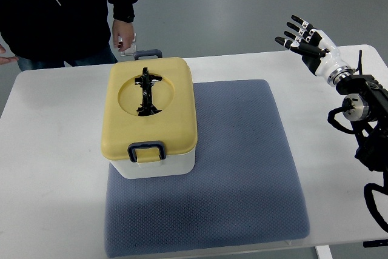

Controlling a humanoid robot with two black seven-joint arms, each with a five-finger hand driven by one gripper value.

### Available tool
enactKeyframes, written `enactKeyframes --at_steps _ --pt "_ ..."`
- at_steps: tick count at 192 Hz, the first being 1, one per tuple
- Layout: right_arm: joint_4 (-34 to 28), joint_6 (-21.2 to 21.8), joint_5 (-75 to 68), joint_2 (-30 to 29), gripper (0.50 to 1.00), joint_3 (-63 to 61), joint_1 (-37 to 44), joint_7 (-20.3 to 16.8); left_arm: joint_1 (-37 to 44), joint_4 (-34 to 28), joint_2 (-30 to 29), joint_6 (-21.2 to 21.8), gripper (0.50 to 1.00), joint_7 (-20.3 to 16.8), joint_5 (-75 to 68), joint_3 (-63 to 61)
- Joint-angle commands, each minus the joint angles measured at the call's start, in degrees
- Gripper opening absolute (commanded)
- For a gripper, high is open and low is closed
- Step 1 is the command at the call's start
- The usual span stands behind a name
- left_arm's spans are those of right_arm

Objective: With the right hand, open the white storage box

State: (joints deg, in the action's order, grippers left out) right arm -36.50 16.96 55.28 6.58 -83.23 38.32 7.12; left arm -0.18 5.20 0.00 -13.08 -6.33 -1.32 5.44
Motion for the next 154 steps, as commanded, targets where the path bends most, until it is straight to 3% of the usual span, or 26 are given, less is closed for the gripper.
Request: enactKeyframes --at_steps 1,154 --pt "-0.07 0.00 0.00 0.01 0.928 0.00 0.09 0.00 0.00 0.17 0.00 -0.02 1.000 0.00 0.00 0.09" --pt "-0.06 0.26 0.00 0.36 0.928 0.09 0.17 0.00 0.00 -0.01 0.00 -0.01 1.000 0.00 0.18 -0.17"
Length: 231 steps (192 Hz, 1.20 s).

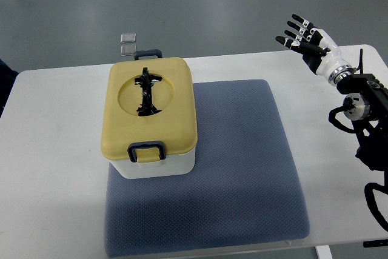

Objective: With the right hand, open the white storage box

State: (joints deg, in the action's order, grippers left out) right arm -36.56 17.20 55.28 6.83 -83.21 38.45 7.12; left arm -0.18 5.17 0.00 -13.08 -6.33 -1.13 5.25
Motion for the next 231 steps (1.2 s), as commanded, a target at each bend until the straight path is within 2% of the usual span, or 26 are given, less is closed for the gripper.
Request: enactKeyframes --at_steps 1,131,161,193,231 --pt "0.00 0.03 0.00 0.11 0.928 0.07 0.05 0.00 0.00 0.02 0.00 -0.02 1.000 0.00 -0.02 0.02" --pt "0.00 0.03 -0.35 1.34 0.928 3.94 0.58 0.09 0.00 0.02 0.00 -0.02 1.000 0.00 -0.02 0.02" --pt "-0.09 -0.06 -0.44 3.45 0.928 5.96 1.02 0.18 0.00 0.02 0.00 -0.02 1.000 0.00 -0.02 0.02" --pt "-0.18 -0.24 -5.63 6.09 0.924 14.57 2.42 4.39 0.00 0.02 0.00 -0.02 1.000 0.00 -0.02 0.02" --pt "-0.26 -0.41 -20.21 12.67 0.919 35.65 9.19 10.72 0.00 0.02 0.00 -0.02 1.000 0.00 -0.02 0.02"
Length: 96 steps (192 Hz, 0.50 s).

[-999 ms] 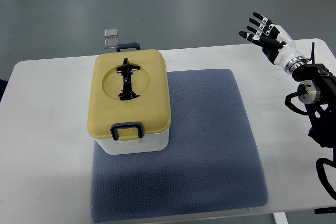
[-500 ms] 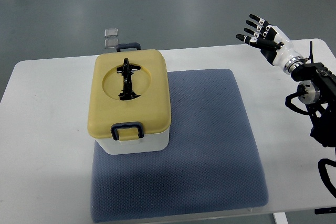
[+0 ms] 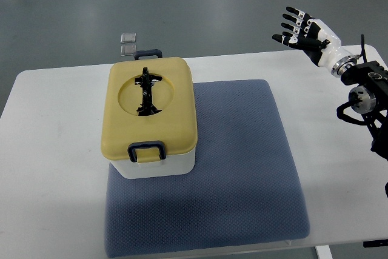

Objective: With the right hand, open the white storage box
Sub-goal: 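Swing the right hand up and over toward the yellow-lidded box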

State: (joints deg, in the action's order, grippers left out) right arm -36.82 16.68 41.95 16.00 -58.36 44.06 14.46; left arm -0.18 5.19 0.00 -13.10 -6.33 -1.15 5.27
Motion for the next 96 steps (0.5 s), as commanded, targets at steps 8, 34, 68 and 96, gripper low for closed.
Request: enactKeyframes --at_steps 8,34,68,96 --pt "0.00 0.55 -9.43 4.92 0.919 16.16 6.03 5.40 0.00 0.00 0.00 0.00 1.000 0.00 0.00 0.00" --pt "-0.09 2.66 -12.24 6.86 0.919 30.59 13.77 12.17 0.00 0.00 0.00 0.00 1.000 0.00 0.00 0.00" --pt "-1.06 11.70 -11.28 8.00 0.919 45.52 26.42 20.26 0.00 0.00 0.00 0.00 1.000 0.00 0.00 0.00" --pt "-2.11 17.42 -10.31 8.09 0.921 55.46 37.15 20.54 0.00 0.00 0.00 0.00 1.000 0.00 0.00 0.00"
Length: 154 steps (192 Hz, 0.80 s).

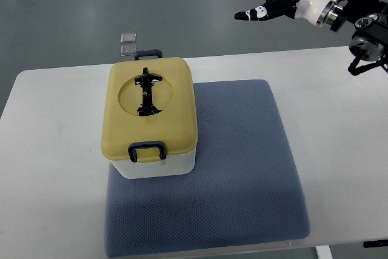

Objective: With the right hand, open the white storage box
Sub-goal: 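Swing the right hand up and over toward the yellow-lidded box, then lower the right hand onto the black lid handle and grasp it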

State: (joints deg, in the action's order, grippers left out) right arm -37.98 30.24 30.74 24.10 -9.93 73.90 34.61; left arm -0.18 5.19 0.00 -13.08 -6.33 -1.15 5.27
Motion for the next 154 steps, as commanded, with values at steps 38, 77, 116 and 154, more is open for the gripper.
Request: enactKeyframes --at_steps 38,77,116,154 --pt "-6.66 4.66 6.35 -2.48 0.921 19.07 20.67 0.39 0.00 0.00 0.00 -0.01 1.000 0.00 0.00 0.00" --pt "-8.25 3.78 11.88 -9.60 0.919 28.38 30.95 0.39 0.00 0.00 0.00 -0.01 1.000 0.00 0.00 0.00" --pt "-8.25 -2.55 13.20 -16.28 0.919 34.44 37.80 0.39 0.00 0.00 0.00 -0.01 1.000 0.00 0.00 0.00" --pt "-8.25 -8.97 17.51 -20.85 0.917 37.35 40.80 0.39 0.00 0.00 0.00 0.07 1.000 0.00 0.00 0.00"
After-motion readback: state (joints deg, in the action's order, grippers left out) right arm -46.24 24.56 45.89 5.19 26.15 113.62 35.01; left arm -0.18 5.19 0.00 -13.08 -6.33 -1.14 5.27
